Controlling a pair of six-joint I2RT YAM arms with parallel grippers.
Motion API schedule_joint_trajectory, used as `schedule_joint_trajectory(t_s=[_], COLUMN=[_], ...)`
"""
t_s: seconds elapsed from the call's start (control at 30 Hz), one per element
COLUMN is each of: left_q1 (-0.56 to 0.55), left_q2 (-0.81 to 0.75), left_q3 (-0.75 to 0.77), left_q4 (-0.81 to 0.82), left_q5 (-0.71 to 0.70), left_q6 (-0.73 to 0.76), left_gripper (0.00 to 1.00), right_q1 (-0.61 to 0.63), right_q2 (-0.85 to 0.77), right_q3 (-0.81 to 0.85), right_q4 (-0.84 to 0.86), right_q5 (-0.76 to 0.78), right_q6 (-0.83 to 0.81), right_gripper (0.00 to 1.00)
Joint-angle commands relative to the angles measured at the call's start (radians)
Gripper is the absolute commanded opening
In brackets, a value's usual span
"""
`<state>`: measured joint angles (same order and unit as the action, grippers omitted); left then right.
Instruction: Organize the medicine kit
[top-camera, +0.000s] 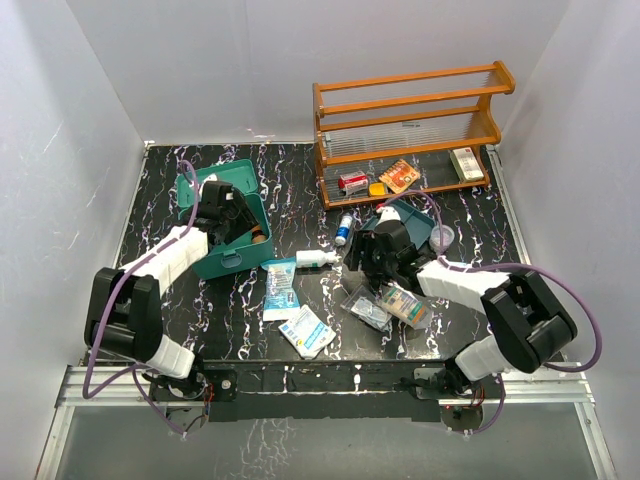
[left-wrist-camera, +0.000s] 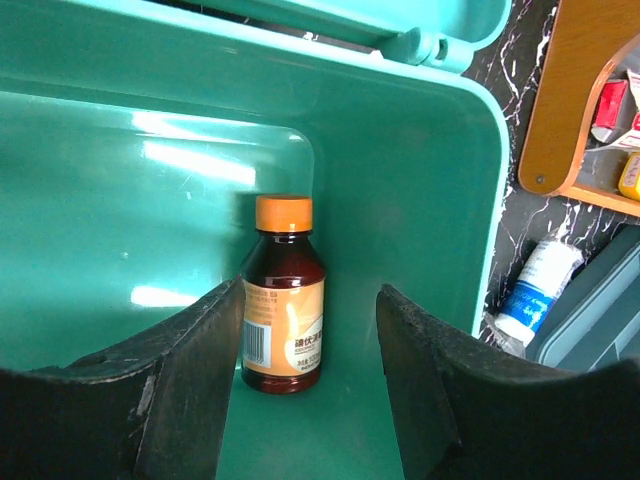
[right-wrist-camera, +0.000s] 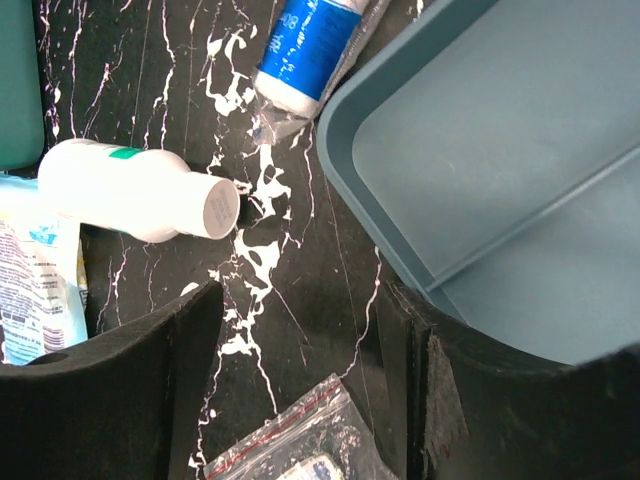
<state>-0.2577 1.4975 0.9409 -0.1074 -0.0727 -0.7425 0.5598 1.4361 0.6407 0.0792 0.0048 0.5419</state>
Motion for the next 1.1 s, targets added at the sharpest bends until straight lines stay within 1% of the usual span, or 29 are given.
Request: schedule_joint_trajectory(t_s=[0.0,0.17,0.27,0.47,0.6,0.7,0.83,1.07], left_q1=[-0.006,-0.006,-0.006,-0.005,-0.006,-0.012,-0.028,-0.067], left_q2=[-0.002,0.069,0.11,0.133,0.161,0.166,0.179,0.117], left_q3=[0.033,0.053,0.079,0.069,0.073,0.06,0.045,0.016], left_q4=[-0.019,0.008,0.02,0.025,0.009,0.019,-0.01,-0.055], left_q5=[-0.012,0.008,0.003,-0.015,-0.014,-0.006,0.002,0.013], left_q6=[0.027,0.005,0.009,0.016,0.032,0.051,0.056,0.042], left_gripper=[0.54,0.55,0.55,0.46,0.35,0.33,0.26,0.21], right_q1=[-0.003,-0.004,-0.003,0.001,0.012,0.024,0.035,0.054], right_q2=[0.023,0.046,0.058,0.071,0.065,0.057,0.051,0.036], right_q3=[0.046,0.097,0.127,0.158,0.176,0.178,0.183,0.19], right_q4=[0.125,0.125,0.133,0.149,0.146,0.144,0.124,0.071], right_q5=[0.036,0.027,-0.011,-0.07,-0.081,-0.081,-0.073,-0.064], right_q6=[-0.116,-0.186,-0.211,-0.252,-0.268,-0.278,-0.281,-0.313], right_gripper=[0.61,0.61,0.62,0.63,0.63,0.63,0.63,0.62])
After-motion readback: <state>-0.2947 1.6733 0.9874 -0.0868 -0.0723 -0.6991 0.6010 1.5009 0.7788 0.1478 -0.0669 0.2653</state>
